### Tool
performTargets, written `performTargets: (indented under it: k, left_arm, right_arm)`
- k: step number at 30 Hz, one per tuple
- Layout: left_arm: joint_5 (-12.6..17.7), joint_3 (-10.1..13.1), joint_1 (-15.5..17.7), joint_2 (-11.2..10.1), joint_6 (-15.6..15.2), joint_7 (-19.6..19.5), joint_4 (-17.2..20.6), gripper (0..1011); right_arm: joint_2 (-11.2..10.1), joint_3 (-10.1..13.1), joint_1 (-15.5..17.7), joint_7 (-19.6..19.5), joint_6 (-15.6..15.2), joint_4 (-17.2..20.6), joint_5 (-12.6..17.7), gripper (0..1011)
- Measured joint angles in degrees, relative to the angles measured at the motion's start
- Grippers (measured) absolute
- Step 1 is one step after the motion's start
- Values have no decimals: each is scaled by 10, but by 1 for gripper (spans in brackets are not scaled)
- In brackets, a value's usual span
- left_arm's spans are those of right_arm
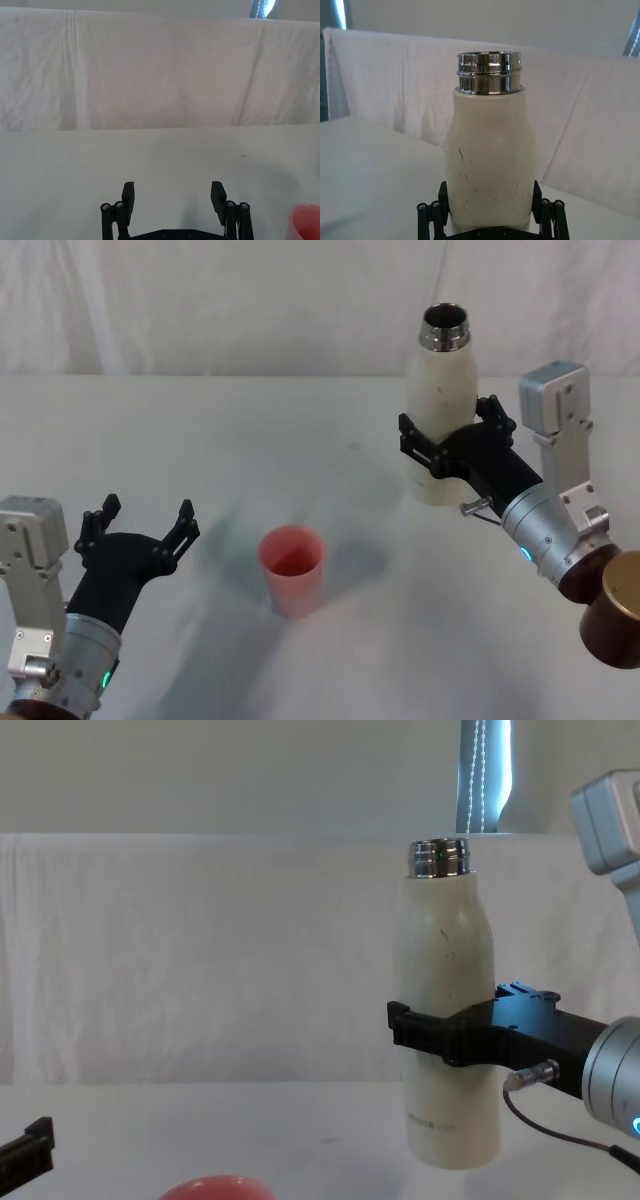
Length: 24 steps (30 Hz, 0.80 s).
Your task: Grasp the thermos with one hand and pour water into the cup lid.
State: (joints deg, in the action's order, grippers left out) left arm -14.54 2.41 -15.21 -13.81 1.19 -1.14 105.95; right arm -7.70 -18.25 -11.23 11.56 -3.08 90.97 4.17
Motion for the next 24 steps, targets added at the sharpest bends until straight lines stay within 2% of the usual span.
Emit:
performTargets:
  k: [5, 7, 8, 18, 24]
  left_arm:
    - [0, 0, 0, 0, 0, 0, 0, 1001]
    - [0, 0, 0, 0, 0, 0, 0, 1001]
    - [0, 0, 0, 0, 0, 0, 0, 1001]
    - [0, 0, 0, 0, 0, 0, 0, 1001]
    - [0, 0, 0, 0, 0, 0, 0, 1001]
  right_arm:
    - [-15, -13, -2, -3, 8, 7, -38, 947]
    - [-24, -22, -3, -5, 14, 10, -64, 947]
    - [-24, -22, -3, -5, 14, 10, -64, 947]
    - [-53, -46, -3, -3, 29, 26, -149, 947]
    - [-64, -53, -1, -1, 41, 34, -180, 947]
